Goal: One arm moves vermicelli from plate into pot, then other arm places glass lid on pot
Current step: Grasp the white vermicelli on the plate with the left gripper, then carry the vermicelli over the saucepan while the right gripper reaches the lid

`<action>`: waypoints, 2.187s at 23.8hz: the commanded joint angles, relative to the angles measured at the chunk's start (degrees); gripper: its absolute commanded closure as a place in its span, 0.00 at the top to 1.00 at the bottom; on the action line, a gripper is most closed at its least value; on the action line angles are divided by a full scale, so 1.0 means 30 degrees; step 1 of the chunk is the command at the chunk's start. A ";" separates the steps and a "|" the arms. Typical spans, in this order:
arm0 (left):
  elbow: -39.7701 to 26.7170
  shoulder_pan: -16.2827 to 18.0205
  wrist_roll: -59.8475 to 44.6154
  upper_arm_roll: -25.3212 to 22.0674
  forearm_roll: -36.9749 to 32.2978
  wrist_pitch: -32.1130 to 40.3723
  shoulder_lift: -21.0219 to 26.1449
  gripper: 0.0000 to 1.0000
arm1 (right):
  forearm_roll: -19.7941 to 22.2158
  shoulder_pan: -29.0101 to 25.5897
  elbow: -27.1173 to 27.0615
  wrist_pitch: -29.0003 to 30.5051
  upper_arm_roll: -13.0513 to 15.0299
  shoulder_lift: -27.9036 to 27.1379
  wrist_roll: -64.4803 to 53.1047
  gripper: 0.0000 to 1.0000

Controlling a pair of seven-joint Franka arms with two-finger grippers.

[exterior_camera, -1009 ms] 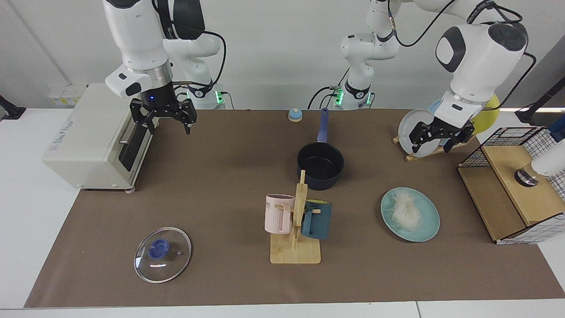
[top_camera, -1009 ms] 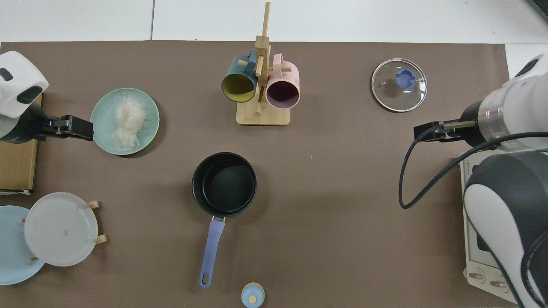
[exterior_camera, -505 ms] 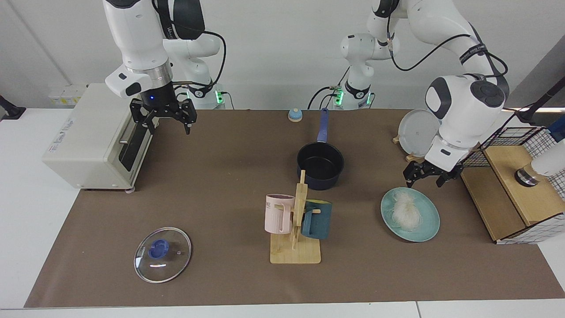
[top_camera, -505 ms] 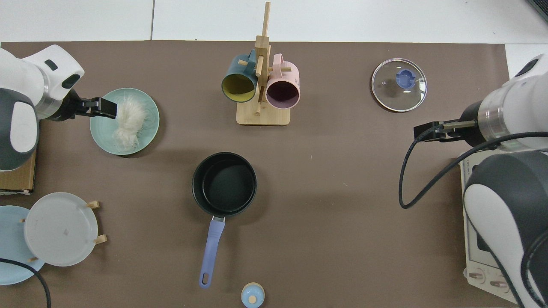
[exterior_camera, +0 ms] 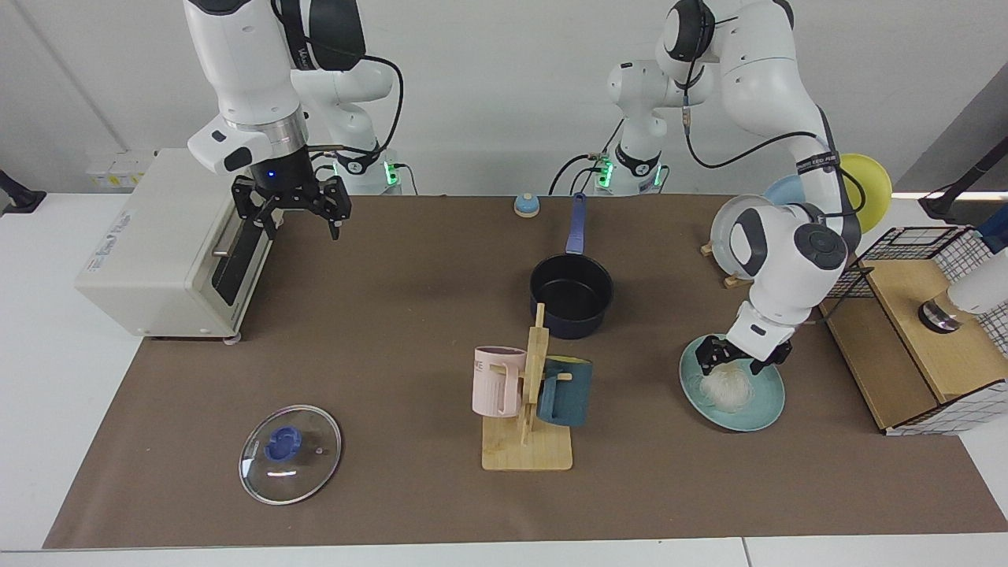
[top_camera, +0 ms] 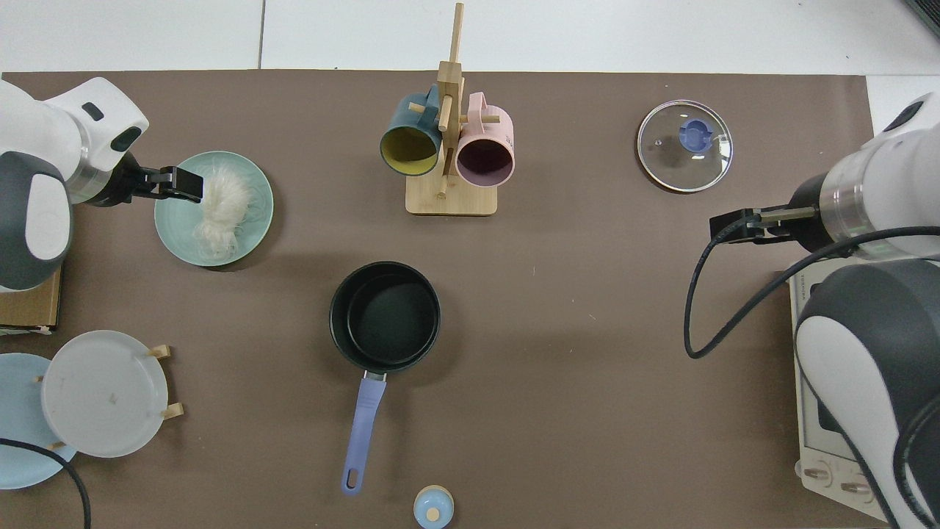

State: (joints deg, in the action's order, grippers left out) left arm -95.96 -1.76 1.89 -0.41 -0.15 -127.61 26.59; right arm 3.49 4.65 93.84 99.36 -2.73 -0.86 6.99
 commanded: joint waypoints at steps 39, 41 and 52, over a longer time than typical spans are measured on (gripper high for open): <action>-0.0797 -0.0788 0.1569 0.0870 0.0050 0.5679 -0.4758 0.00 | -0.0312 -0.0554 -0.0135 0.0248 -0.0027 0.0082 -0.0133 1.00; -0.1293 -0.1285 0.1248 0.0870 0.0050 0.5974 -0.5460 0.00 | -0.0312 -0.0554 -0.0370 0.0219 -0.0056 0.0082 -0.0104 1.00; -0.1911 -0.5269 -0.5223 0.1074 0.0050 0.6063 -0.6254 0.00 | -0.0371 -0.0991 -0.1977 -0.0162 0.0002 -0.1406 -0.0074 1.00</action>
State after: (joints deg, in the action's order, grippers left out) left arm -99.75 -12.58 -6.42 3.30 -0.10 -109.39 9.90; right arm 3.44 3.72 92.47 99.57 -2.52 -0.96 6.99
